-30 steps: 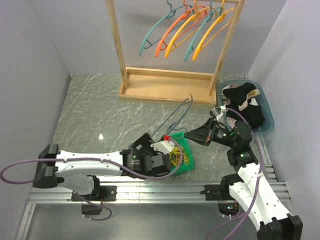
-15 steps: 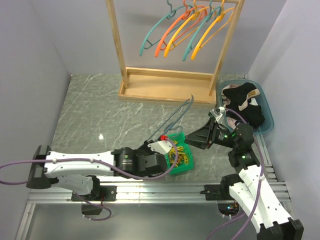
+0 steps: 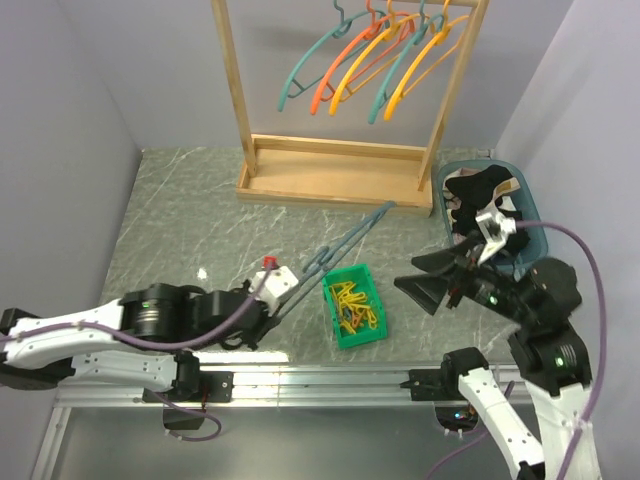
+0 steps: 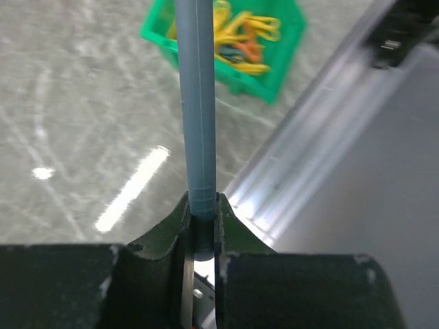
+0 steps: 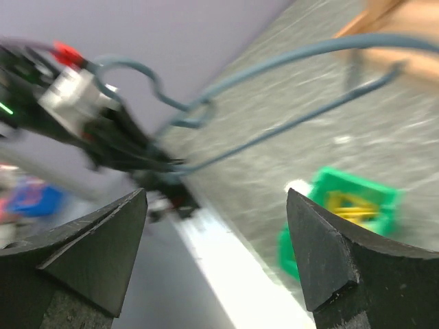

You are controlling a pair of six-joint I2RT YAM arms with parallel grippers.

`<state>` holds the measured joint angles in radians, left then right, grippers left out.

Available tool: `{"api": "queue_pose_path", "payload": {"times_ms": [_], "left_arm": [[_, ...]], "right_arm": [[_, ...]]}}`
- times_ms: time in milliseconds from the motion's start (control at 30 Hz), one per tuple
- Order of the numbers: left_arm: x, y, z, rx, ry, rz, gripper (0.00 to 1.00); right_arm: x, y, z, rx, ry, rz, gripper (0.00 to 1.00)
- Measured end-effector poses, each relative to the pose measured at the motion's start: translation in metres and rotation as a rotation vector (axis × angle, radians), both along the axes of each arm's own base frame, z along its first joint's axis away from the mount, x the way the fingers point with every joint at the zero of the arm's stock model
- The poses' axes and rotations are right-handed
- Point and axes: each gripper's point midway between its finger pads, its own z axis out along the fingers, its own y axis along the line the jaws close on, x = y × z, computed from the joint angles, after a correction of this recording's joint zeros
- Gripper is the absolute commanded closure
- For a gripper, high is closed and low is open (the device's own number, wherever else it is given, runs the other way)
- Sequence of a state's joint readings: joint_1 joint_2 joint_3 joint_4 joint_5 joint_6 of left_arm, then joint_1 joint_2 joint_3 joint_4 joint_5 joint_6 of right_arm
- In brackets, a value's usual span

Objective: Remove the underwear clipped to the hanger
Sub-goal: Adjust the hanger.

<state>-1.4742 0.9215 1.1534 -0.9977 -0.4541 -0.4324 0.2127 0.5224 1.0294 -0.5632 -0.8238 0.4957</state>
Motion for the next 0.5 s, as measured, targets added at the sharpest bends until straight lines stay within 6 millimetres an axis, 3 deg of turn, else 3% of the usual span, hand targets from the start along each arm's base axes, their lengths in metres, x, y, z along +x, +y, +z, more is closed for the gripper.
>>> {"api": "queue_pose_path", "payload": {"times_ms": [233,400,500], "left_arm": [[-0.049,0.018,0.014,-0.114,0.202,-0.159,0.99],[-0.086,0.025,0.012,-0.136,0.354,-0.295,0.99],[-0.102,0.028,0.014,-0.151,0.415,-0.360,0.99]], "right_arm": [[-0.011,-0.021,-0.004,-0.145,-0.233,-0.084,0.06],[-0.007,-0.019,-0.007,-0.194,-0.290,-0.053,0.05],[-0.010,-0.008,-0.013,-0.209,-0.283,0.045,0.06]]}}
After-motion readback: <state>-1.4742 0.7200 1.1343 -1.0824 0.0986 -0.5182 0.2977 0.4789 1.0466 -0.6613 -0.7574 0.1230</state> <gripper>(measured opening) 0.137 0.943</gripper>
